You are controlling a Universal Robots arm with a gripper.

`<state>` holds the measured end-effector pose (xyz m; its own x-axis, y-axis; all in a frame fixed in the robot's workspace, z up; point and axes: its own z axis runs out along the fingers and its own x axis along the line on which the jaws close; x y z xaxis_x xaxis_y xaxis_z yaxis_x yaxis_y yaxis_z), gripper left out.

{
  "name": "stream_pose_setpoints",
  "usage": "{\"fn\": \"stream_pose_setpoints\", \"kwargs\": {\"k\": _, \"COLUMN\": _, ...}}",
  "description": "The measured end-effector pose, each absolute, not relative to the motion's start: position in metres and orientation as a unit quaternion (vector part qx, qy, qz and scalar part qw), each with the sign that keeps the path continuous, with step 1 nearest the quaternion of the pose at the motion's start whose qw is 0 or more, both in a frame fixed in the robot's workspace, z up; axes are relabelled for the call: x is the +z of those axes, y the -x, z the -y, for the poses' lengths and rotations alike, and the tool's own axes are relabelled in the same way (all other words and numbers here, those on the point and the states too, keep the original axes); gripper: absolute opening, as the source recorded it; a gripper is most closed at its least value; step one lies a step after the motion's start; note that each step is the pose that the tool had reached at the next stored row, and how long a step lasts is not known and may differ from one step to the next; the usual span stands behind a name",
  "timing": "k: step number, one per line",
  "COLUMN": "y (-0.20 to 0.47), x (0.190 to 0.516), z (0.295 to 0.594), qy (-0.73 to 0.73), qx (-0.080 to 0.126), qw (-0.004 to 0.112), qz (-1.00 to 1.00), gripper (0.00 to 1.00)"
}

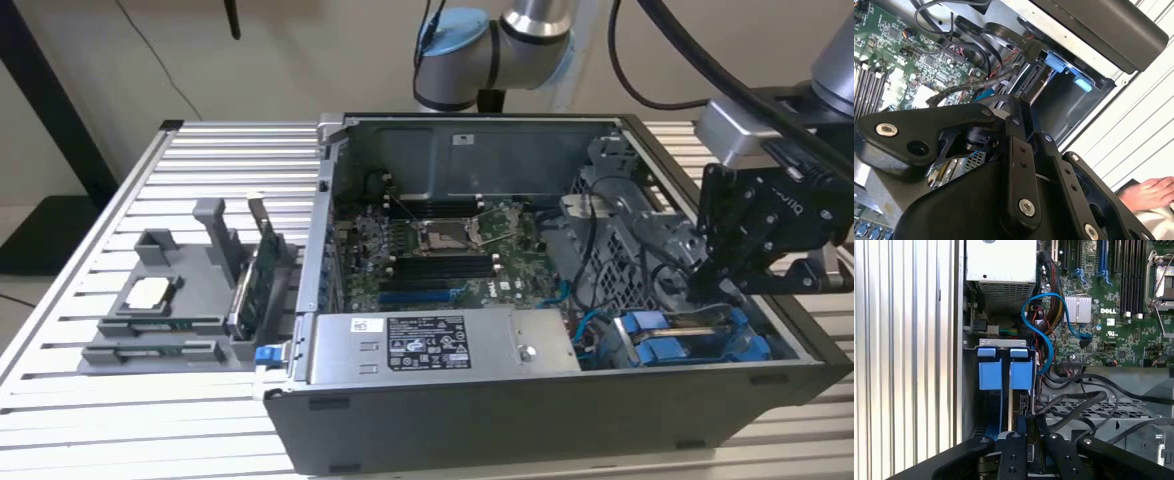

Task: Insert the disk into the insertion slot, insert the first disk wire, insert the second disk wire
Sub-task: 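Insert the first disk wire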

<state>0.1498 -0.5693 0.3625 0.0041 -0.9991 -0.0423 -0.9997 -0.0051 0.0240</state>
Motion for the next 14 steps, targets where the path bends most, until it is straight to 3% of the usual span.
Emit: {"fn": "stream_pose_setpoints", "kwargs": {"k": 14, "y": -0.1499, "x": 0.3597, "z": 0.5696, "qy": 0.709, "qx": 0.017, "qw": 0.009, "qz": -0.705, "gripper": 0.19}}
